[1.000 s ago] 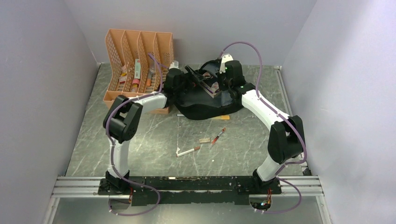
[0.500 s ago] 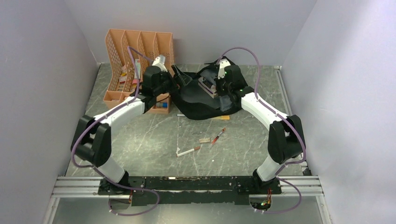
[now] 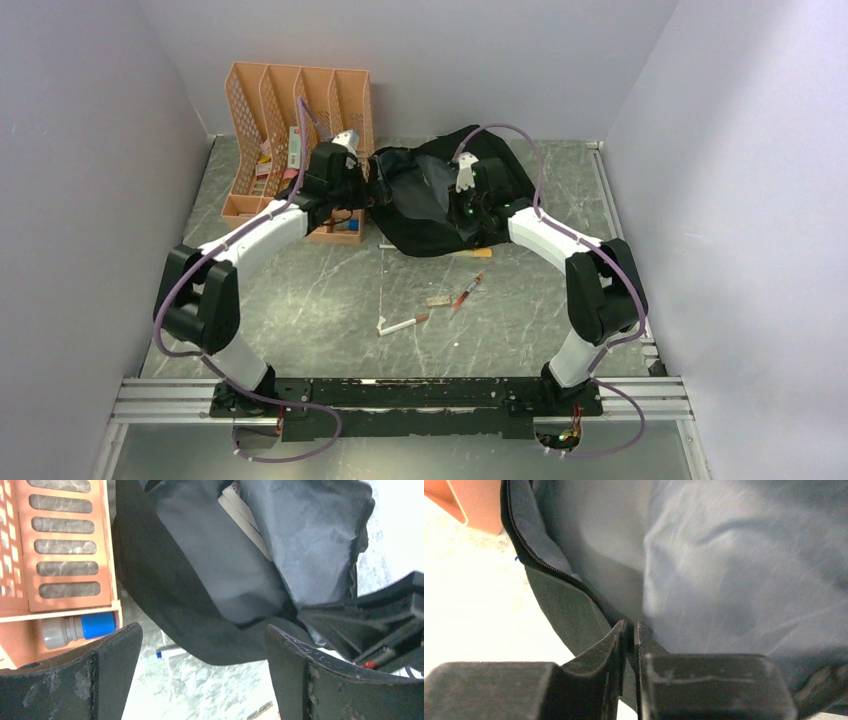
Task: Pack the student bag
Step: Zip the student bag at the center of the board.
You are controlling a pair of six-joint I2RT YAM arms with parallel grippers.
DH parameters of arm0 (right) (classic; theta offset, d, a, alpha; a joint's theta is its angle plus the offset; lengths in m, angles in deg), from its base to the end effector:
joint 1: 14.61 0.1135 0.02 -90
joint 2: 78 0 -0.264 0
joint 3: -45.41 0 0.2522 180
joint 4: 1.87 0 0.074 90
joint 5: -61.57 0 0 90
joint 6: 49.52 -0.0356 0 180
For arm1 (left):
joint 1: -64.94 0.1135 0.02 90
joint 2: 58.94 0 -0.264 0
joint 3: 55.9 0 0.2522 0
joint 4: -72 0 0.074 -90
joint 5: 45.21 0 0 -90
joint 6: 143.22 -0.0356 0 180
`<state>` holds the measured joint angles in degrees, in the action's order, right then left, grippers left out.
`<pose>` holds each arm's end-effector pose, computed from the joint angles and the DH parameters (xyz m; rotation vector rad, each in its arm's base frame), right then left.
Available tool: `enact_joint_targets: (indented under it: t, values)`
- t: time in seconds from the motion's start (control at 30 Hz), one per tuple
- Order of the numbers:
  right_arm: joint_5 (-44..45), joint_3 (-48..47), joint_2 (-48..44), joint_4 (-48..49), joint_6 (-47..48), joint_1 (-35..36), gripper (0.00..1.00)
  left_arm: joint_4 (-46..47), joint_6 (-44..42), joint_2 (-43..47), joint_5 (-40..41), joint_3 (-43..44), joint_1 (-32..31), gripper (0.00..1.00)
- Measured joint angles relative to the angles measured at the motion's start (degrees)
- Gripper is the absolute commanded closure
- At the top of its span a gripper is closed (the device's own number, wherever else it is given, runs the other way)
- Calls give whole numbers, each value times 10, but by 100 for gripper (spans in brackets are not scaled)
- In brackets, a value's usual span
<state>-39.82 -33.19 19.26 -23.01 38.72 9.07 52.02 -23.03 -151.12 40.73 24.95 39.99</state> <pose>0.3415 0.1574 0.2250 -0.5400 2.2261 0.4586 0.3352 -0.1587 0.2709 -0.0563 2.1834 -0.6368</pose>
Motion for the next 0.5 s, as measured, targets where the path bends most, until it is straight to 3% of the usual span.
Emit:
enact_joint_targets:
  t: [0.13,0.5]
  values:
    - [-18,4,0,-5,-11,3,92,-11,-3,-43,0,42,0,7]
    - [-7,12,-9,-9,-16,5,82,-69,42,-166,14,168,0,8]
